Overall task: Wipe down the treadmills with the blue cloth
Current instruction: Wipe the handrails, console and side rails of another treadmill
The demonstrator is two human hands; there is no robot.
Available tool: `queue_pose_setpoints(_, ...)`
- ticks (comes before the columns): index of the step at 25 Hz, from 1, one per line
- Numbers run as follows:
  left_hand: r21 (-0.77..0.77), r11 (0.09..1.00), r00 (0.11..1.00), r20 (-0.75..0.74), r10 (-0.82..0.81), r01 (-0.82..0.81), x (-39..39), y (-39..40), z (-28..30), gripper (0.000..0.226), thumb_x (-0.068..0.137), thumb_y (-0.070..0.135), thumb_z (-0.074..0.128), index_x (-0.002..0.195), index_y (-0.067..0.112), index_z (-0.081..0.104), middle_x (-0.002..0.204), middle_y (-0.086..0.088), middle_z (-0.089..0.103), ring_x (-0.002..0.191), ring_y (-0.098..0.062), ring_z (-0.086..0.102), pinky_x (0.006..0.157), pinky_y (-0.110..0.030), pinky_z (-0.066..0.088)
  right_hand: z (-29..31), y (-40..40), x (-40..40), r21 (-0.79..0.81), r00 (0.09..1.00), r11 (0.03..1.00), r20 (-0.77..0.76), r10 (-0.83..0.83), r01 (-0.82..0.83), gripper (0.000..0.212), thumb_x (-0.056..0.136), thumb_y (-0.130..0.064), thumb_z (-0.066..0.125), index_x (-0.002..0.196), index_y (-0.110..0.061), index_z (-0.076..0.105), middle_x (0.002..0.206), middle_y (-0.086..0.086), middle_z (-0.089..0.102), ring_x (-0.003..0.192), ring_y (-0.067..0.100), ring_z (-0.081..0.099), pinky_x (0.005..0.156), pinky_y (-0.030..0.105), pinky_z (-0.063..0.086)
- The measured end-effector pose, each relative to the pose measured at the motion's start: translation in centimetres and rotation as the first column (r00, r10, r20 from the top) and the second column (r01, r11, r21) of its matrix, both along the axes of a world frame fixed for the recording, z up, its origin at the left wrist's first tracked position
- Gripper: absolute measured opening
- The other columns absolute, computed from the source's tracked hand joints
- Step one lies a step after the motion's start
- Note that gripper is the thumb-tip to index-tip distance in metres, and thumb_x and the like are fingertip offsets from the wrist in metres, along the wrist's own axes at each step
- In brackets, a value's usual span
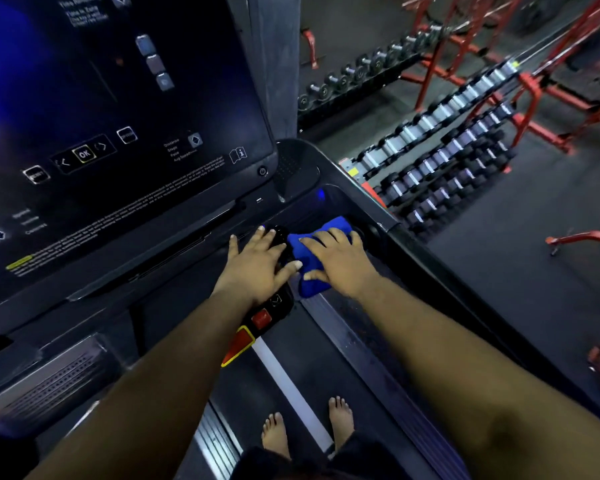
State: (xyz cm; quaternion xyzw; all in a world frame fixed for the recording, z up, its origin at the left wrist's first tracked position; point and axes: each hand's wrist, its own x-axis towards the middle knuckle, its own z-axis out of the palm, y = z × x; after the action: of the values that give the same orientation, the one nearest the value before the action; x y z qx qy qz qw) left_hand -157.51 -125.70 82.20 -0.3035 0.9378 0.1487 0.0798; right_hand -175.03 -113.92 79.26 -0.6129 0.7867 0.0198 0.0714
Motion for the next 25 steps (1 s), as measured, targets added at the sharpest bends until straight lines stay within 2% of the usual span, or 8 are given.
queue_pose_setpoints(6, -0.006, 0.997, 0.987, -0.142, -0.071, 0.071, 0.6, 2.9, 1.6, 0.083, 0.088, 0.077, 0.01, 0.126, 0.027, 0.064, 0.149, 0.007, 0.049, 0.153, -0.018, 0.007, 0.113, -0.065, -0.018, 2.1, 4.8, 3.7, -0.352, 0.982, 0.925, 0.168, -0.086, 0.141, 0.043, 0.081, -0.021, 0.062, 0.124, -0.026, 0.06, 0.115, 0.0, 0.061, 0.102, 0.027, 0.057, 0.079, 0.047, 0.05)
queue_pose_setpoints(9, 0.401, 0.916, 0.921, -0.353, 0.166, -0.011, -0.3, 8.3, 1.7, 0.07, 0.081, 0.08, 0.026, 0.093, 0.023, 0.066, 0.11, 0.003, 0.07, 0.136, -0.019, 0.046, 0.122, -0.057, -0.001, 2.8, 10.0, 5.7, -0.417, 0.967, 0.883, 0.215, -0.133, 0.215, 0.049, 0.076, -0.014, 0.07, 0.123, -0.022, 0.059, 0.118, 0.002, 0.06, 0.101, 0.028, 0.058, 0.079, 0.049, 0.05)
queue_pose_setpoints(12, 0.812, 0.581, 0.814, -0.371, 0.448, 0.051, -1.5, 14.5, 1.5, 0.058, 0.076, 0.068, 0.063, 0.107, 0.019, 0.066, 0.097, 0.003, 0.073, 0.096, -0.014, 0.068, 0.099, -0.049, 0.05, 3.4, 16.7, 5.6, -0.462, 0.976, 0.87, 0.2, -0.089, 0.174, 0.048, 0.08, -0.032, 0.073, 0.125, -0.017, 0.062, 0.12, 0.004, 0.059, 0.102, 0.024, 0.057, 0.085, 0.045, 0.051)
queue_pose_setpoints(15, 0.836, 0.531, 0.813, -0.401, 0.422, 0.136, -3.4, 20.3, 2.1, 0.021, 0.095, 0.025, 0.061, 0.109, 0.009, 0.062, 0.089, 0.0, 0.068, 0.077, -0.009, 0.061, 0.072, -0.032, 0.05, 3.5, 24.0, 3.4, -0.482, 0.922, 0.824, 0.371, -0.114, 0.296, 0.069, 0.077, -0.064, 0.065, 0.131, -0.021, 0.06, 0.132, 0.005, 0.053, 0.118, 0.018, 0.051, 0.1, 0.036, 0.044)
queue_pose_setpoints(17, 0.848, 0.508, 0.803, -0.406, 0.436, 0.153, -5.4, 24.3, 3.2, 0.015, 0.097, 0.005, 0.051, 0.105, 0.011, 0.062, 0.09, 0.0, 0.066, 0.08, -0.01, 0.058, 0.076, -0.029, 0.046, 3.4, 29.0, 1.5, -0.455, 0.785, 0.726, 0.591, -0.188, 0.516, 0.078, 0.082, -0.067, 0.061, 0.144, -0.022, 0.046, 0.145, 0.005, 0.042, 0.132, 0.015, 0.043, 0.11, 0.027, 0.034)
queue_pose_setpoints(21, 0.965, 0.21, 0.793, -0.252, 0.555, 0.159, -9.5, 32.6, 4.6, 0.024, 0.096, 0.001, 0.043, 0.102, 0.014, 0.062, 0.089, 0.0, 0.067, 0.078, -0.008, 0.061, 0.071, -0.019, 0.049, 4.7, 36.7, -1.5, -0.023, 0.202, 0.576, 0.947, -0.25, 0.817, 0.062, 0.091, -0.046, 0.059, 0.146, -0.035, 0.033, 0.145, -0.007, 0.047, 0.125, 0.005, 0.05, 0.092, 0.01, 0.041)
queue_pose_setpoints(23, 0.984, 0.1, 0.777, -0.178, 0.604, 0.147, -11.6, 37.0, 4.7, 0.024, 0.096, 0.001, 0.041, 0.103, 0.012, 0.061, 0.087, -0.001, 0.068, 0.077, -0.009, 0.063, 0.07, -0.02, 0.051, 4.7, 40.7, -3.5, 0.047, 0.093, 0.53, 0.968, -0.234, 0.847, 0.034, 0.09, -0.038, 0.065, 0.121, -0.041, 0.051, 0.126, -0.01, 0.062, 0.112, 0.007, 0.061, 0.08, 0.013, 0.048)
queue_pose_setpoints(25, 0.987, 0.1, 0.752, -0.159, 0.64, 0.123, -13.4, 40.1, 3.9, 0.021, 0.097, 0.002, 0.043, 0.102, 0.013, 0.059, 0.09, -0.003, 0.069, 0.079, -0.011, 0.064, 0.072, -0.022, 0.052, 4.9, 43.6, -5.6, -0.004, 0.124, 0.422, 0.958, -0.257, 0.906, 0.037, 0.085, -0.038, 0.074, 0.113, -0.04, 0.051, 0.119, -0.01, 0.064, 0.108, 0.011, 0.063, 0.084, 0.024, 0.051)
